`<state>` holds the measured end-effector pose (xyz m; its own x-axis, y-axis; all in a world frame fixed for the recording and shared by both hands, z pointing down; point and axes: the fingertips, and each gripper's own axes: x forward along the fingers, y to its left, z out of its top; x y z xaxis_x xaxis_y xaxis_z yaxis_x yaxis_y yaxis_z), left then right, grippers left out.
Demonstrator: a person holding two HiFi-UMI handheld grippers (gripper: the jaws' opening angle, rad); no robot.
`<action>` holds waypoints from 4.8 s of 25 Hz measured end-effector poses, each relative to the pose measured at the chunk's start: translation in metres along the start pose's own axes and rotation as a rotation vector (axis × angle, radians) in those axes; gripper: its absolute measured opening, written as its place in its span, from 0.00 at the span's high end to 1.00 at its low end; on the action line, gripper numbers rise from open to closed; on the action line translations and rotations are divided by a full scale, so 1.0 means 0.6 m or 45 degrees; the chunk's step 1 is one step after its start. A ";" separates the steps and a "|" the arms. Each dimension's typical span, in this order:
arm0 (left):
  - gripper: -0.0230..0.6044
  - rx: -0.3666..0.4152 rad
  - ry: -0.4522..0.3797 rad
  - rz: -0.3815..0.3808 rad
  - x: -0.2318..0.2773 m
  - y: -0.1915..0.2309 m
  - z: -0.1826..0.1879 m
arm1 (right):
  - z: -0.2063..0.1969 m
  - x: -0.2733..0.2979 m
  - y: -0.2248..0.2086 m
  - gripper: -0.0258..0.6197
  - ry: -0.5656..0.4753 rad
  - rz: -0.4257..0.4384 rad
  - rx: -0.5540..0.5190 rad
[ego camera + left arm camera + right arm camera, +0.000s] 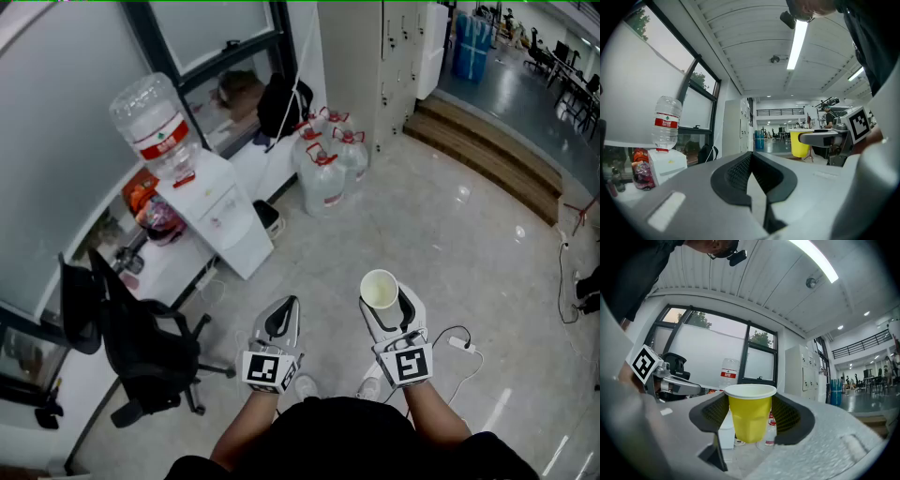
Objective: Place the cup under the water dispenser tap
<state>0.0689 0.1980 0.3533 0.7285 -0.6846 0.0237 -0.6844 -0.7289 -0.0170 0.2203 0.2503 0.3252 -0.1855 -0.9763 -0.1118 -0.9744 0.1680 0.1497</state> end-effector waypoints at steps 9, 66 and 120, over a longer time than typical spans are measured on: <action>0.94 -0.018 0.001 -0.006 -0.003 0.010 -0.008 | 0.002 0.012 0.015 0.52 -0.007 0.016 -0.001; 0.94 -0.137 0.278 0.681 0.157 0.461 -0.097 | -0.128 0.635 0.092 0.51 -0.015 0.779 0.123; 0.94 -0.330 0.225 1.034 0.111 0.825 -0.577 | -0.698 0.945 0.485 0.50 0.226 1.065 0.121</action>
<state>-0.2314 -0.2070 0.6924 0.0116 -0.9660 0.2583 -0.9910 0.0233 0.1317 -0.1152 -0.3113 0.7169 -0.8323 -0.5322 0.1549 -0.5344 0.8447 0.0307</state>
